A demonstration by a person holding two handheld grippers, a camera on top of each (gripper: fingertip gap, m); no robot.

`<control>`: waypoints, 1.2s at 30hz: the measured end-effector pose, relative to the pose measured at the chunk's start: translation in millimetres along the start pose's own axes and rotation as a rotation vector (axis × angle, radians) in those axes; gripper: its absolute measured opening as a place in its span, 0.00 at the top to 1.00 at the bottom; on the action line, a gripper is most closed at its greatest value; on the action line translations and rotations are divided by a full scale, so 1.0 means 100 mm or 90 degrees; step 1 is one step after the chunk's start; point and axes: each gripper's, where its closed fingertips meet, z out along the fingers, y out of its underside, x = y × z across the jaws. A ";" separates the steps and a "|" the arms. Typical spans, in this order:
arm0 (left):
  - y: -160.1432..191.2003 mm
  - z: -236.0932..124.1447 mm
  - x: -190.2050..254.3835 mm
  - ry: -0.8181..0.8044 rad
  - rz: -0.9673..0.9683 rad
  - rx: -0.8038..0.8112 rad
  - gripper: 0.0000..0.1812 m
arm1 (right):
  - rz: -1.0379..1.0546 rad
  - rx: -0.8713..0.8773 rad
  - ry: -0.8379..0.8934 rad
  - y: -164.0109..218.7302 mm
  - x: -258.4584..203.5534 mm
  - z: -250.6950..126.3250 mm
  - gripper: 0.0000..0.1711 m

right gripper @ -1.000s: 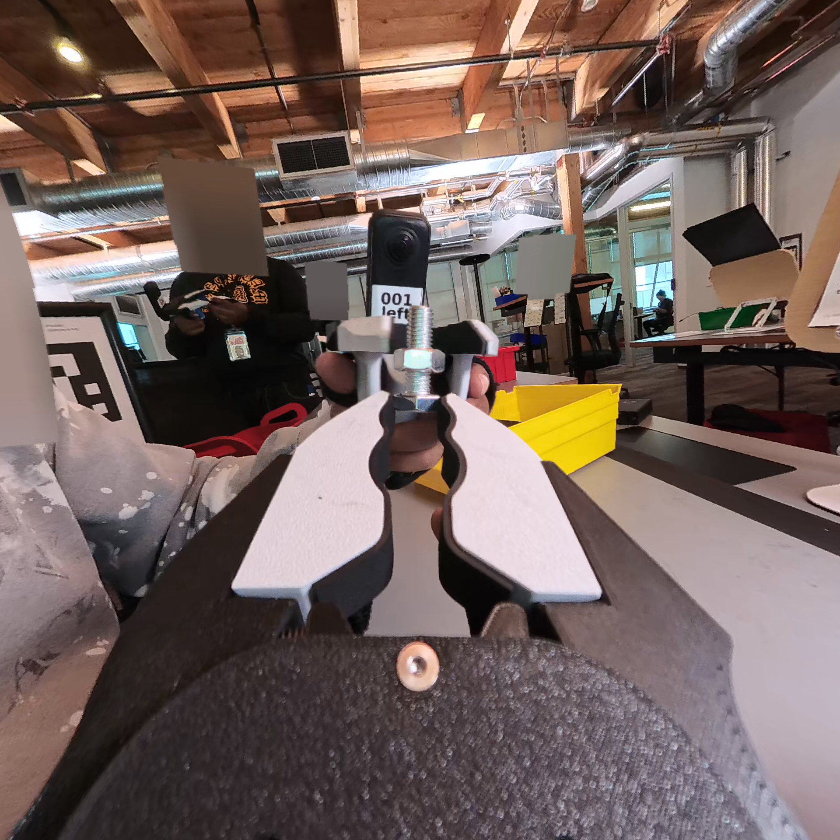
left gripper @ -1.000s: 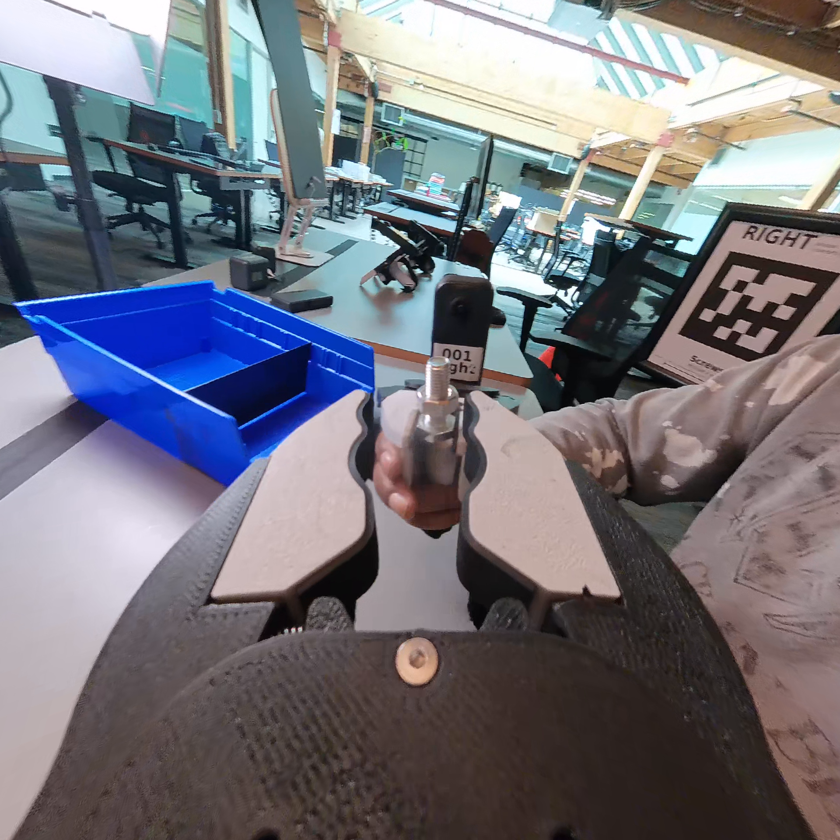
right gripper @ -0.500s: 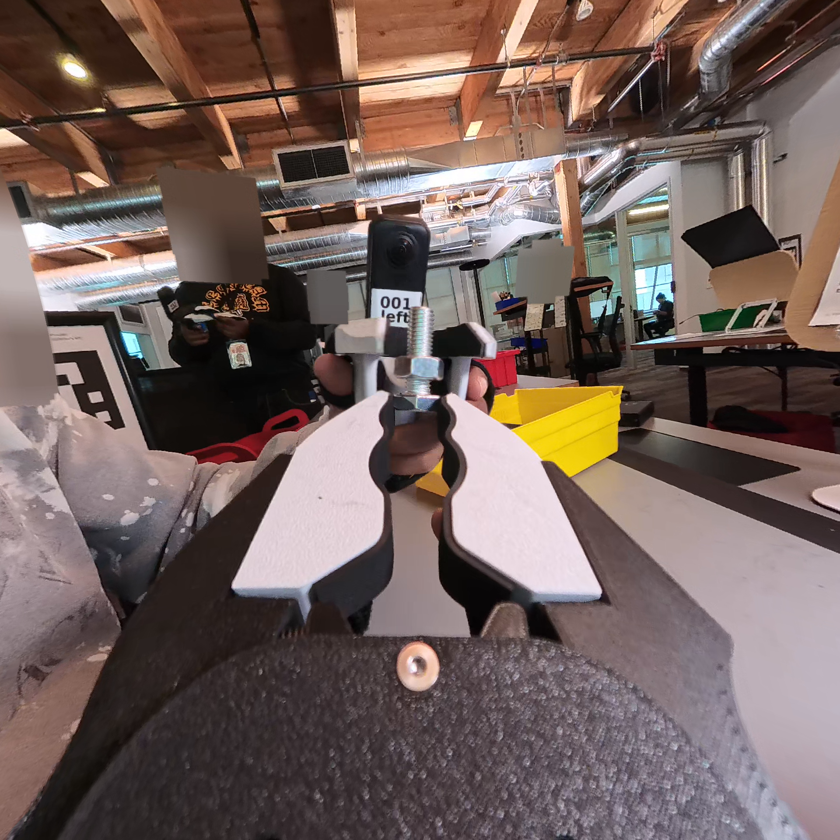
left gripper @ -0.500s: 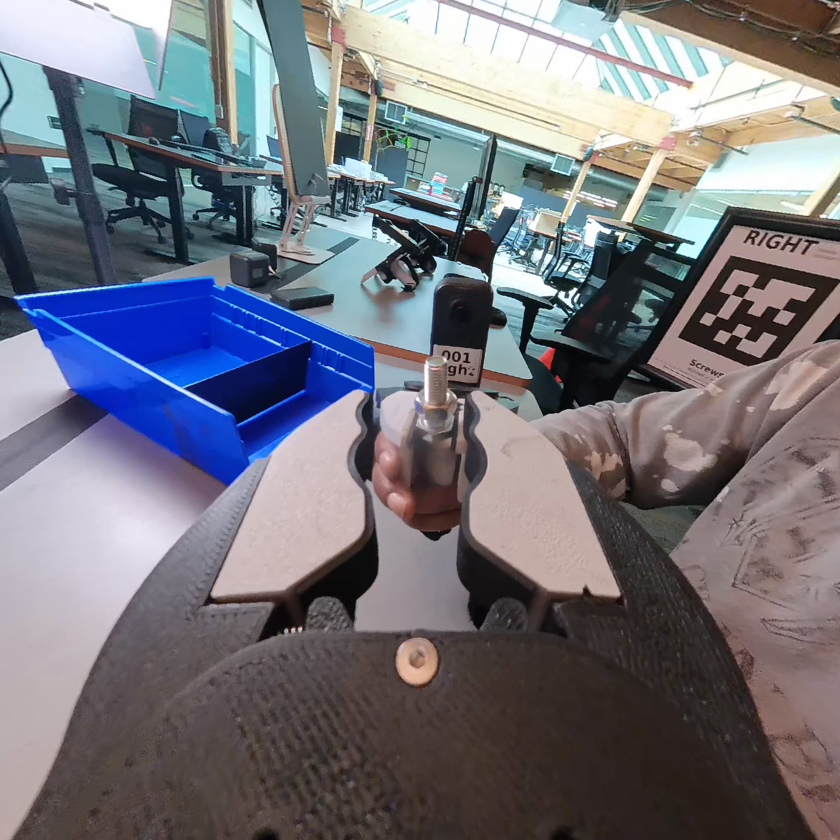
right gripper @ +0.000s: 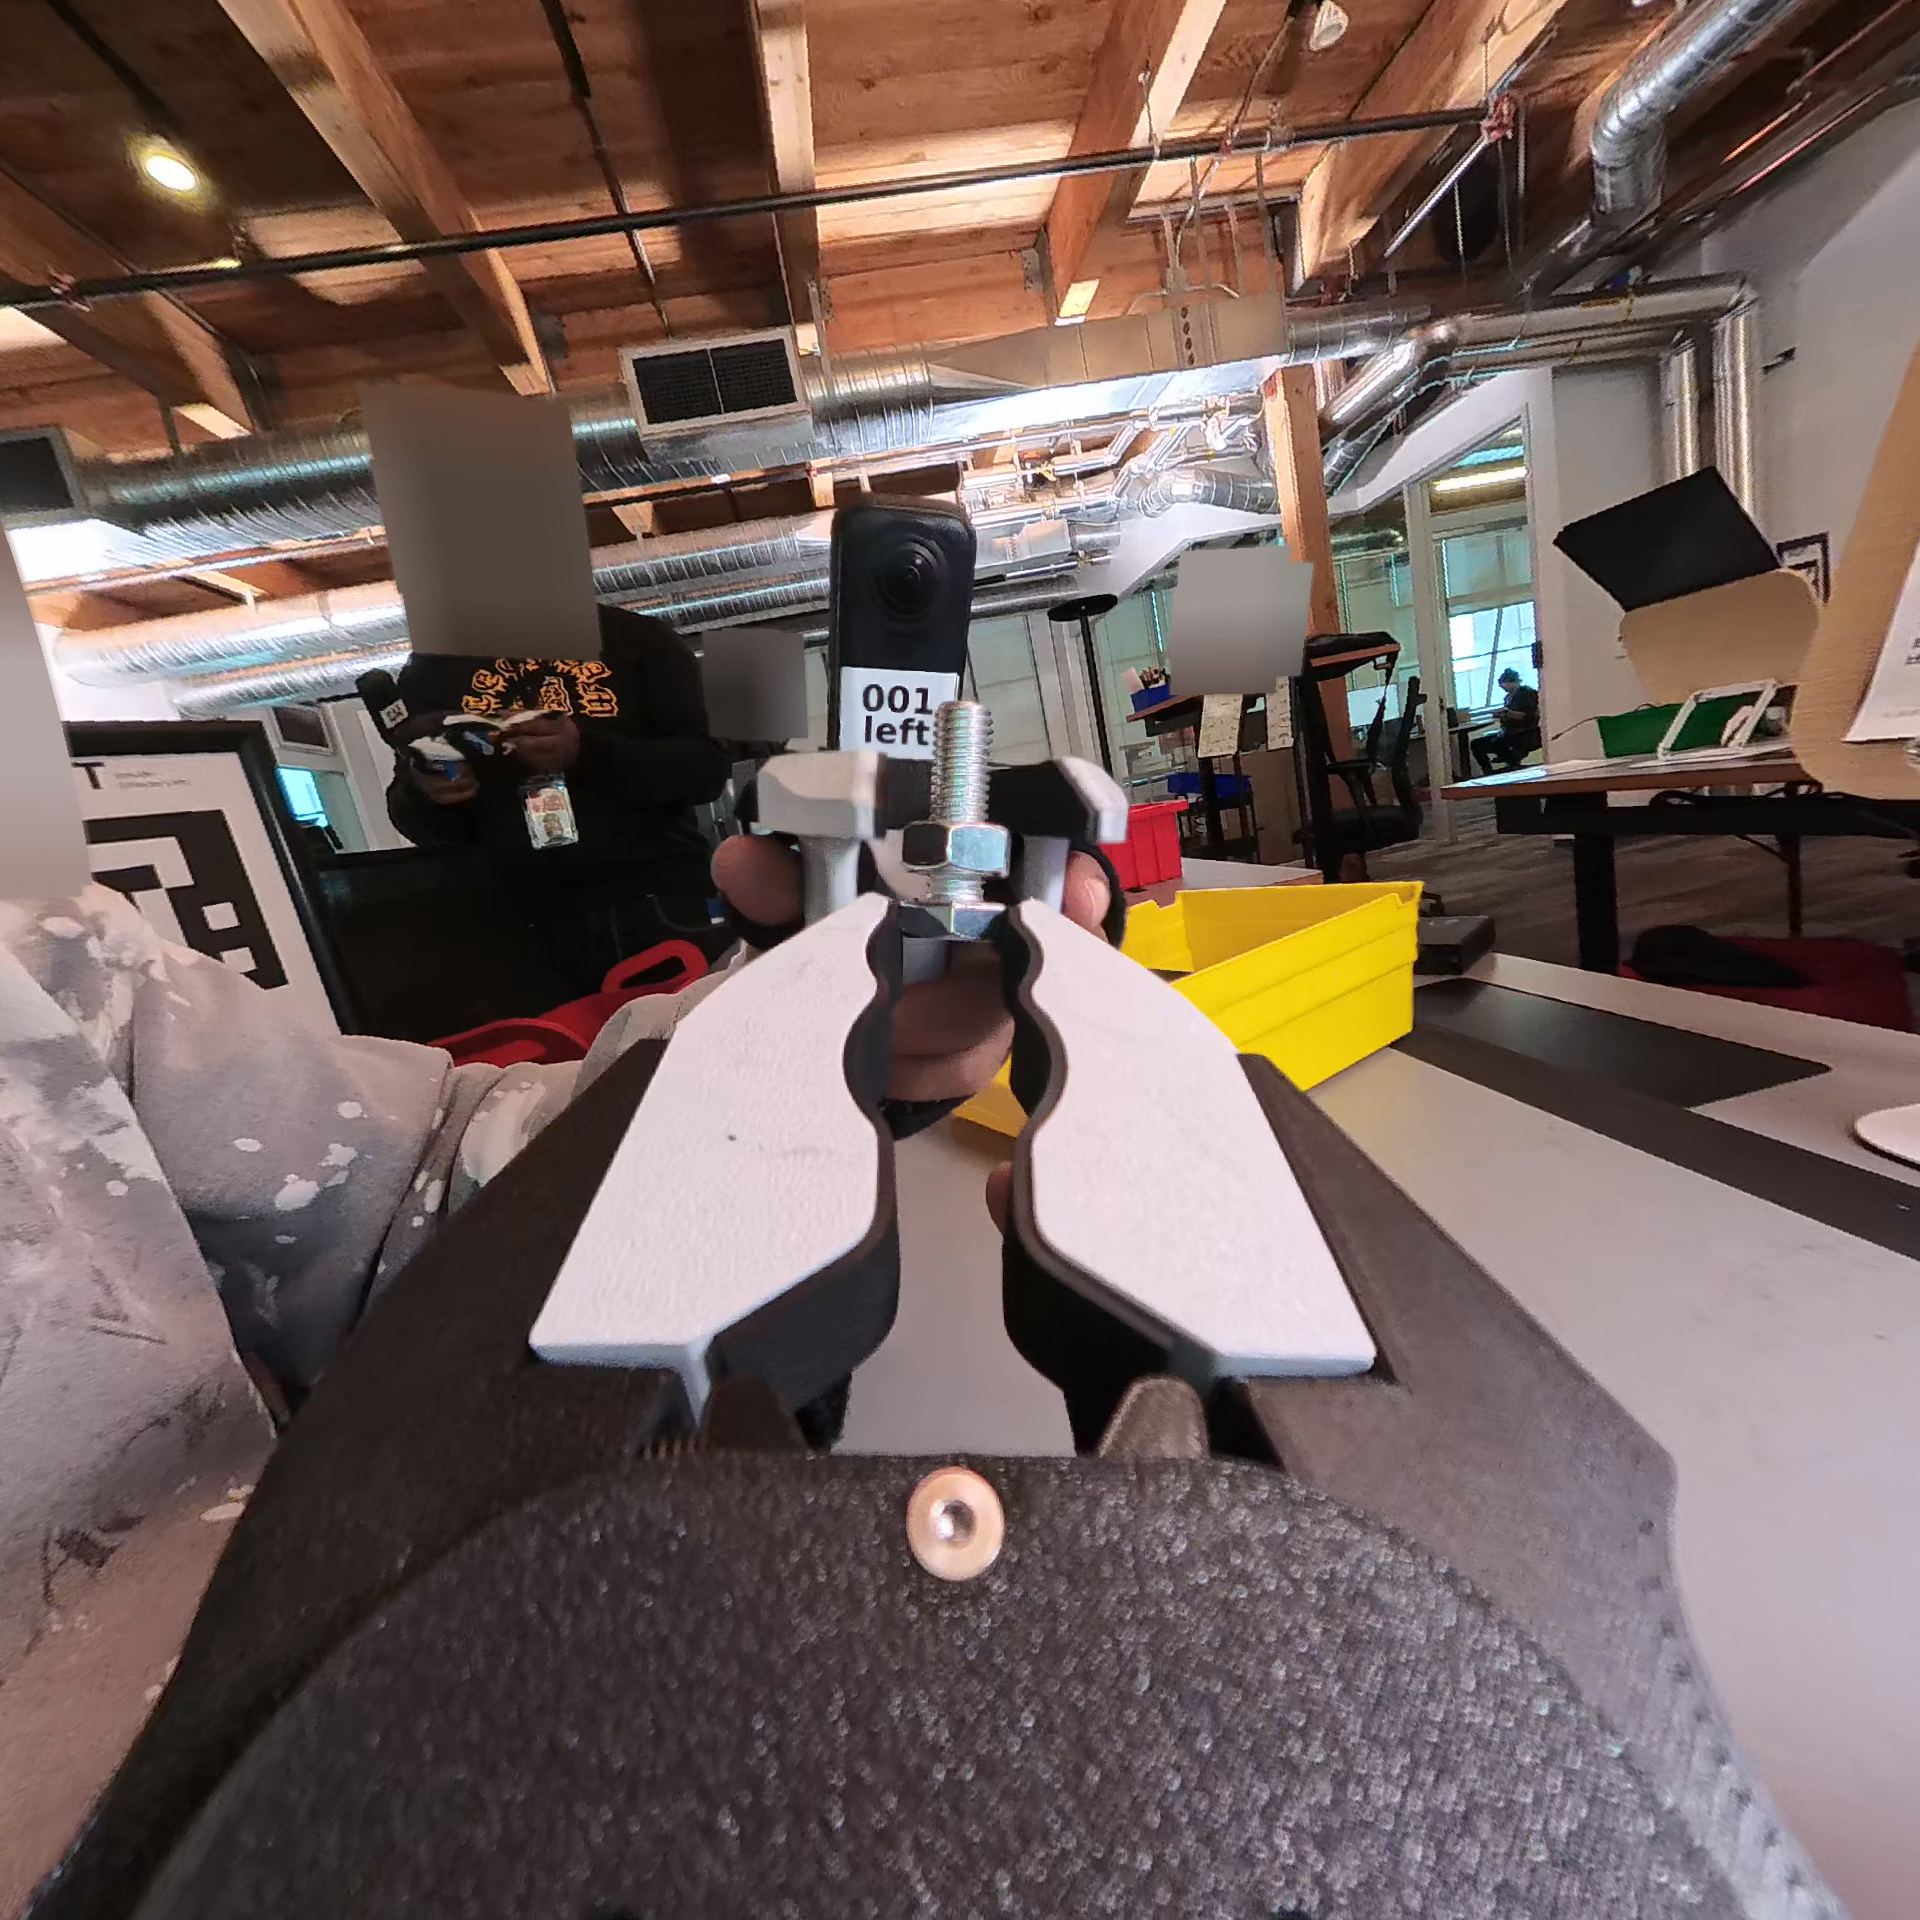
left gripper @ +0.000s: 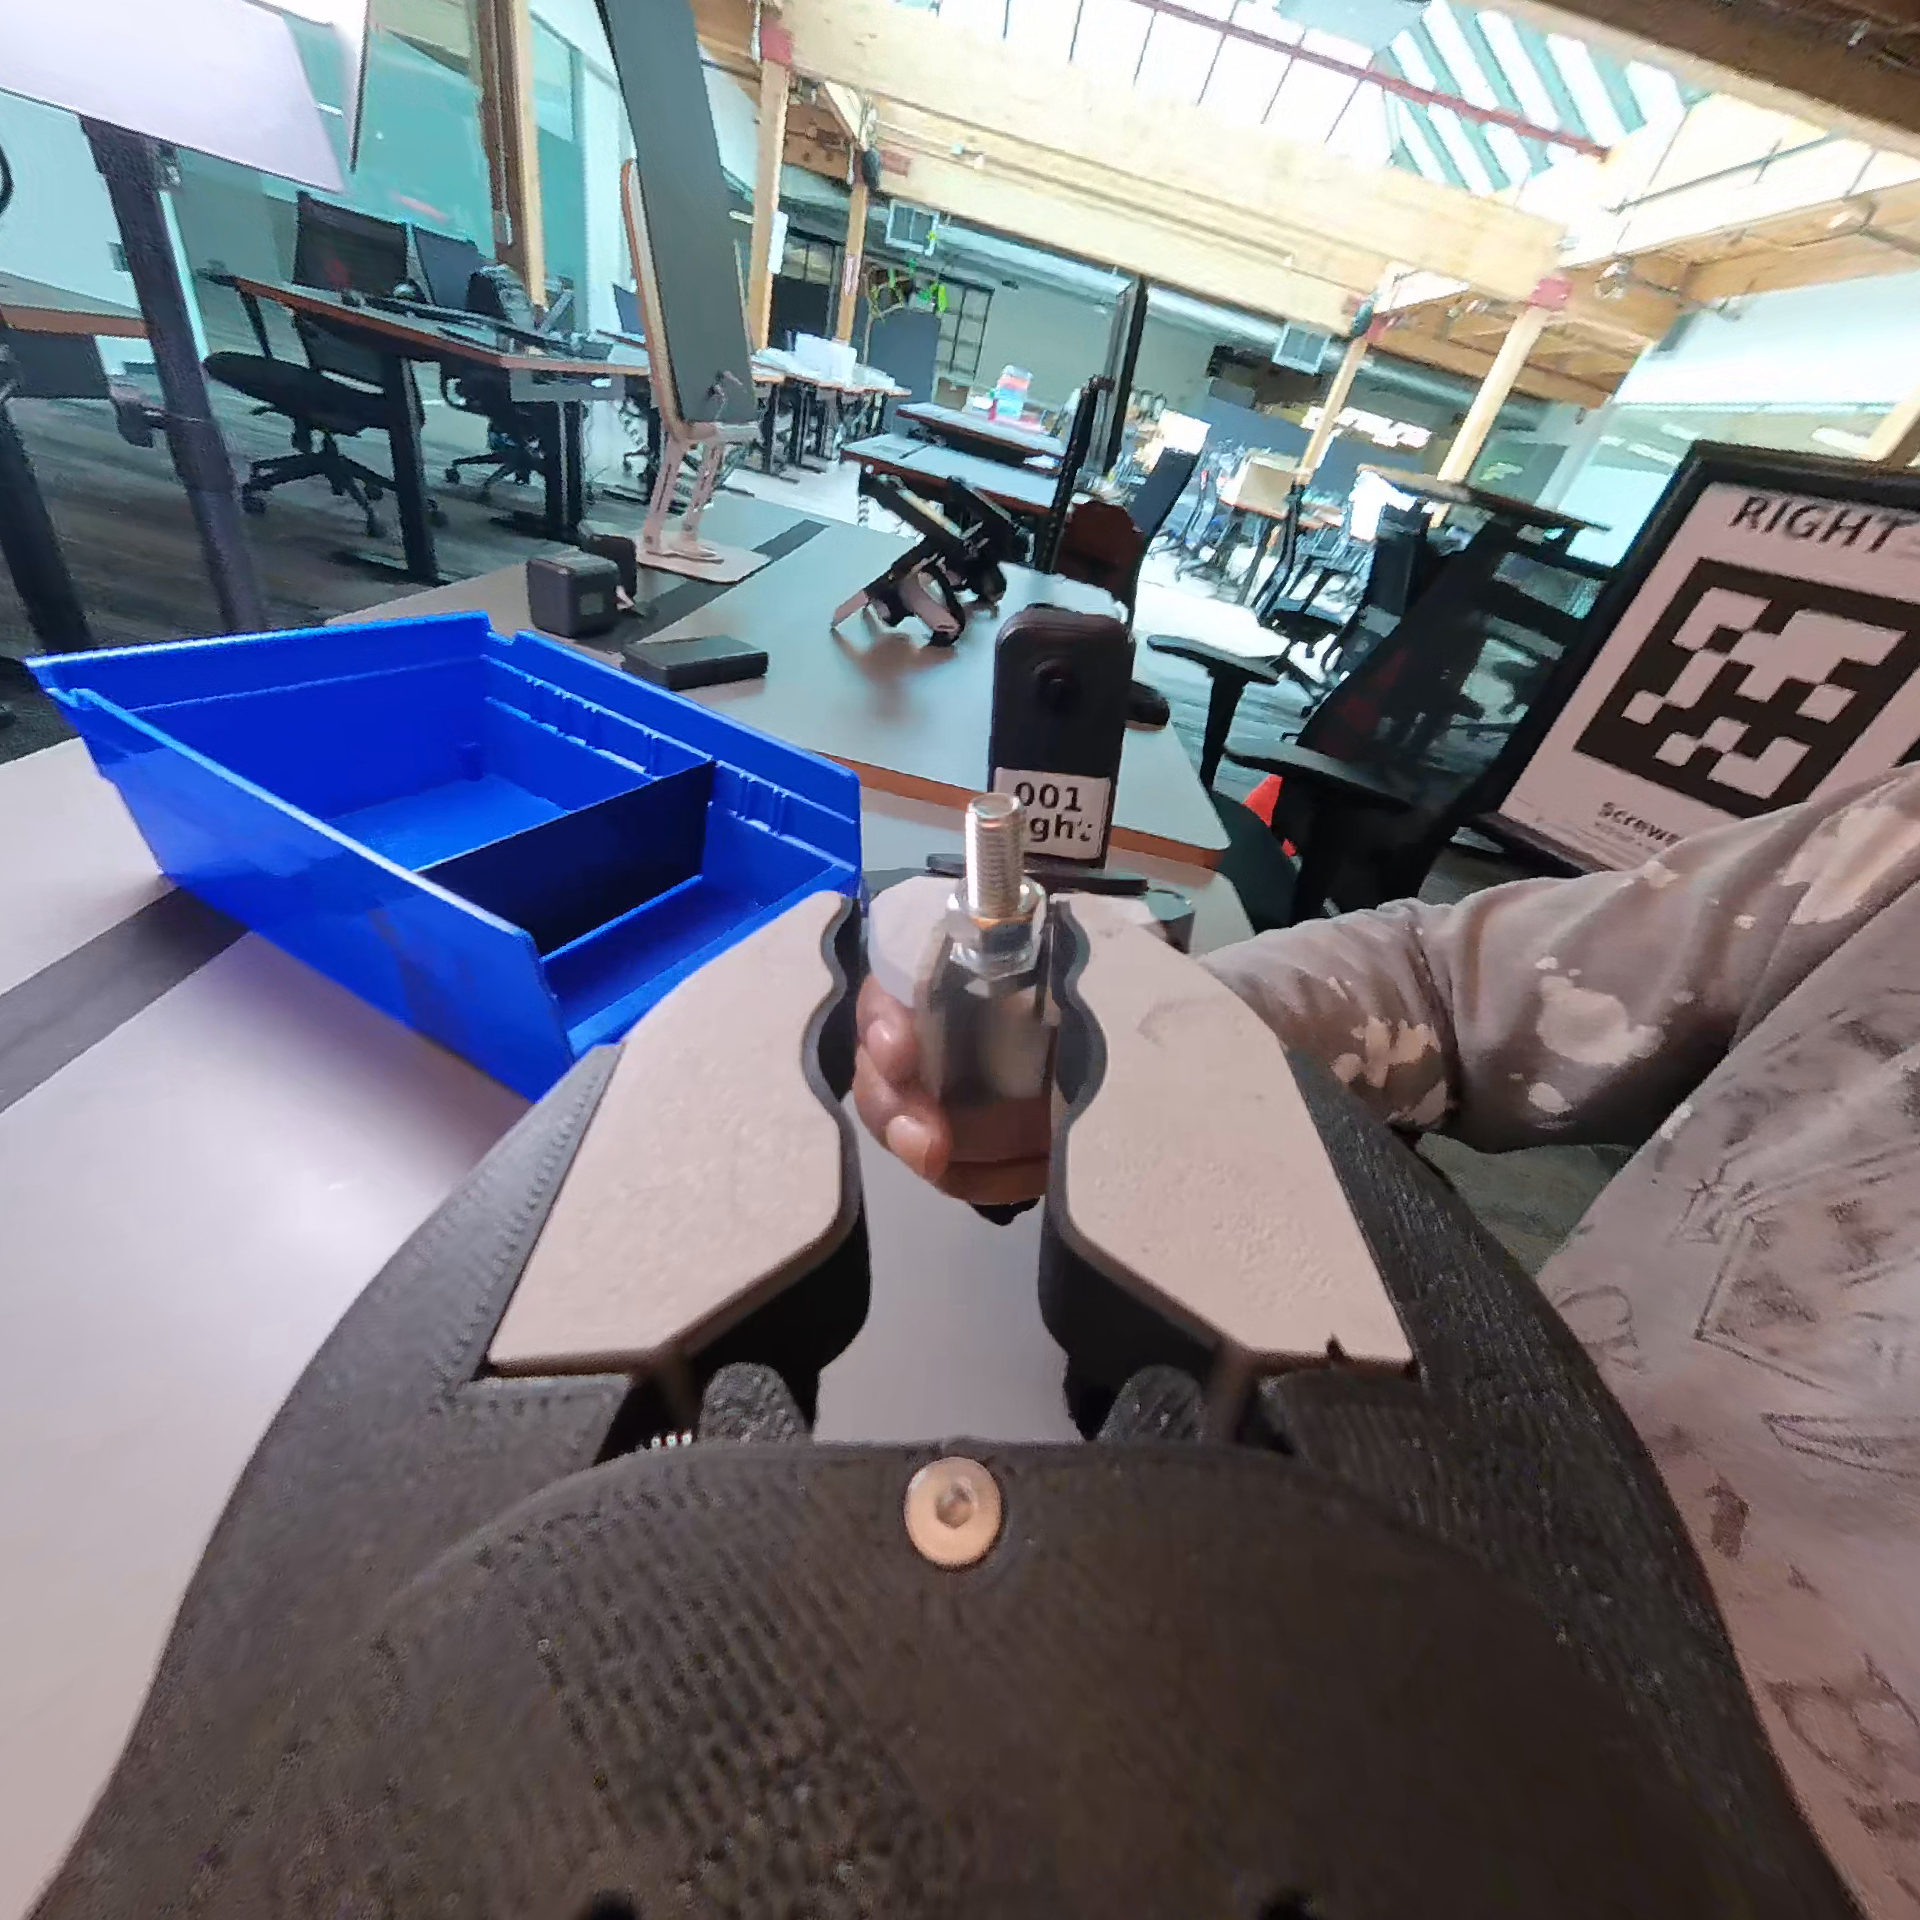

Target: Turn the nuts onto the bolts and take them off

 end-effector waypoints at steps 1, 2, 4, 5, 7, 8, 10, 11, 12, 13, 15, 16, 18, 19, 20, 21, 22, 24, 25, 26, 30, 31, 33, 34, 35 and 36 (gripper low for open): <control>0.02 0.01 -0.02 -0.013 0.012 -0.009 0.81 | -0.001 -0.001 -0.002 0.00 -0.01 0.01 0.90; 0.01 0.00 -0.03 -0.020 0.018 -0.007 0.83 | -0.001 0.002 0.003 -0.01 0.00 0.00 0.90; -0.02 -0.06 -0.19 -0.090 0.035 -0.002 0.92 | 0.007 0.015 -0.012 -0.06 -0.02 -0.02 0.90; -0.04 -0.09 -0.22 -0.099 0.041 0.005 0.93 | 0.003 0.017 -0.011 -0.08 -0.02 -0.03 0.90; -0.09 -0.13 -0.22 -0.093 0.024 0.020 0.92 | -0.005 0.019 -0.009 -0.10 -0.02 -0.03 0.90; -0.11 -0.14 -0.22 -0.093 0.024 0.026 0.92 | -0.002 0.022 -0.009 -0.10 -0.02 -0.03 0.90; -0.11 -0.14 -0.21 -0.094 0.026 0.028 0.91 | -0.004 0.020 -0.004 -0.10 -0.01 -0.04 0.90; -0.11 -0.14 -0.20 -0.090 0.024 0.028 0.91 | -0.004 0.021 -0.003 -0.10 0.00 -0.04 0.90; -0.11 -0.13 -0.19 -0.086 0.024 0.029 0.91 | -0.002 0.022 -0.002 -0.10 0.00 -0.04 0.90; -0.11 -0.13 -0.17 -0.082 0.026 0.029 0.91 | -0.004 0.022 0.001 -0.10 0.01 -0.04 0.90; -0.11 -0.11 -0.12 -0.066 0.029 0.029 0.89 | -0.007 0.020 0.007 -0.10 0.02 -0.04 0.90; -0.12 -0.10 -0.09 -0.055 0.031 0.031 0.88 | -0.006 0.020 0.009 -0.10 0.02 -0.04 0.90; -0.12 -0.07 -0.03 -0.038 0.033 0.032 0.87 | -0.007 0.018 0.012 -0.09 0.03 -0.04 0.90; -0.11 -0.06 -0.01 -0.034 0.035 0.030 0.86 | -0.007 0.016 0.014 -0.08 0.03 -0.03 0.90; -0.10 -0.04 0.00 -0.032 0.038 0.026 0.86 | -0.008 0.013 0.015 -0.07 0.03 -0.03 0.90; -0.08 -0.01 0.02 -0.029 0.039 0.021 0.85 | -0.010 0.009 0.016 -0.05 0.03 -0.02 0.90; -0.05 0.01 0.03 -0.028 0.041 0.013 0.85 | -0.013 0.005 0.017 -0.04 0.02 -0.01 0.90; -0.01 0.03 0.00 -0.042 0.055 -0.002 0.84 | -0.016 0.001 0.016 -0.02 0.00 0.00 0.90; -0.02 0.01 -0.02 -0.047 0.056 -0.001 0.86 | -0.016 0.005 0.019 -0.03 0.01 0.00 0.90; -0.03 -0.01 -0.08 -0.072 0.057 -0.004 0.90 | -0.010 0.016 0.010 -0.06 0.00 -0.02 0.90; -0.08 -0.10 -0.15 -0.086 0.045 0.012 0.89 | -0.017 0.019 0.005 -0.10 -0.01 -0.02 0.90; -0.09 -0.09 -0.12 -0.072 0.040 0.020 0.88 | -0.014 0.018 0.007 -0.09 -0.01 -0.02 0.90; -0.09 -0.06 -0.04 -0.046 0.041 0.022 0.85 | -0.014 0.011 0.011 -0.06 0.00 -0.01 0.90; -0.07 -0.03 0.00 -0.035 0.042 0.015 0.83 | -0.015 0.009 0.013 -0.05 0.01 -0.01 0.90; -0.04 0.00 0.01 -0.033 0.044 0.006 0.83 | -0.016 0.006 0.013 -0.05 0.00 0.00 0.90; -0.01 0.02 0.00 -0.040 0.051 -0.008 0.82 | -0.017 0.006 0.012 -0.05 -0.01 0.00 0.90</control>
